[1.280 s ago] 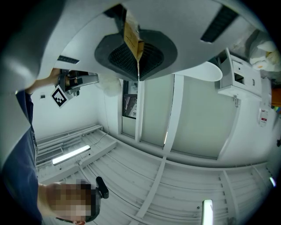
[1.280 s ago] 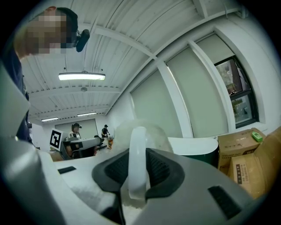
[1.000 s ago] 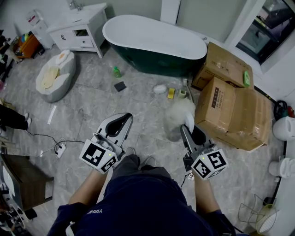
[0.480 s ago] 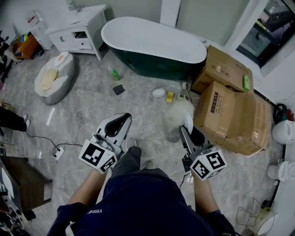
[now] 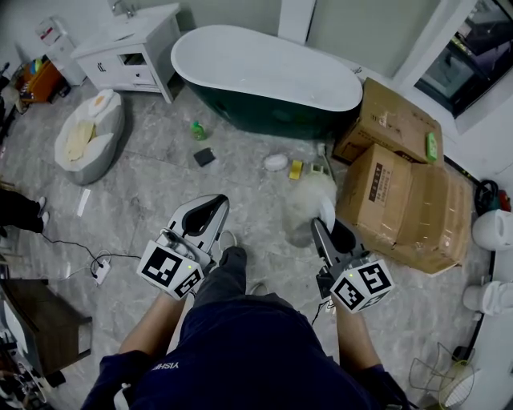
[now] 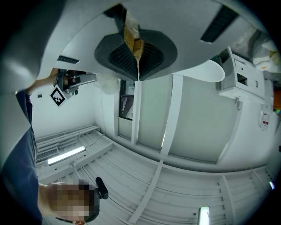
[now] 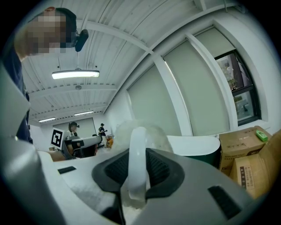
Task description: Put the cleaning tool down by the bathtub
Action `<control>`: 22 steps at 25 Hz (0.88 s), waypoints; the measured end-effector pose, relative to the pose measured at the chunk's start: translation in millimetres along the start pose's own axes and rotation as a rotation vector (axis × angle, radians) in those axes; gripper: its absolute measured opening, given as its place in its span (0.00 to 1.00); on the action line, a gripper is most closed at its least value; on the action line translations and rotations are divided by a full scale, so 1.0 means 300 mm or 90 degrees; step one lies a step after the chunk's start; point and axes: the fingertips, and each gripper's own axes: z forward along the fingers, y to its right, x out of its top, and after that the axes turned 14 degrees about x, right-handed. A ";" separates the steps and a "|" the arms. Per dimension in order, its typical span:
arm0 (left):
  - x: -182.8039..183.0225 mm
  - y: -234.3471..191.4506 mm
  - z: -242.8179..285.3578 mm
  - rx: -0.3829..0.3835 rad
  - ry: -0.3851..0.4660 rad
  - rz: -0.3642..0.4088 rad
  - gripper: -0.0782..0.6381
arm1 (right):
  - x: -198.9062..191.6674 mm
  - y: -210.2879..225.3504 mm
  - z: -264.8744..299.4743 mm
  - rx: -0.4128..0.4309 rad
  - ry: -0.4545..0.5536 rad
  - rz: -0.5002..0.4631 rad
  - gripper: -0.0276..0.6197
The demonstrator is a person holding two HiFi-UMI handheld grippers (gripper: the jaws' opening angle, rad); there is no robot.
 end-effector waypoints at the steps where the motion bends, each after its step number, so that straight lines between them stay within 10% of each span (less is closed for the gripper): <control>1: -0.003 -0.019 0.017 0.000 -0.001 -0.001 0.16 | 0.000 0.011 0.023 0.000 -0.002 0.001 0.19; 22: 0.020 -0.537 0.346 -0.019 -0.024 -0.026 0.16 | 0.091 0.184 0.600 -0.018 -0.038 0.016 0.19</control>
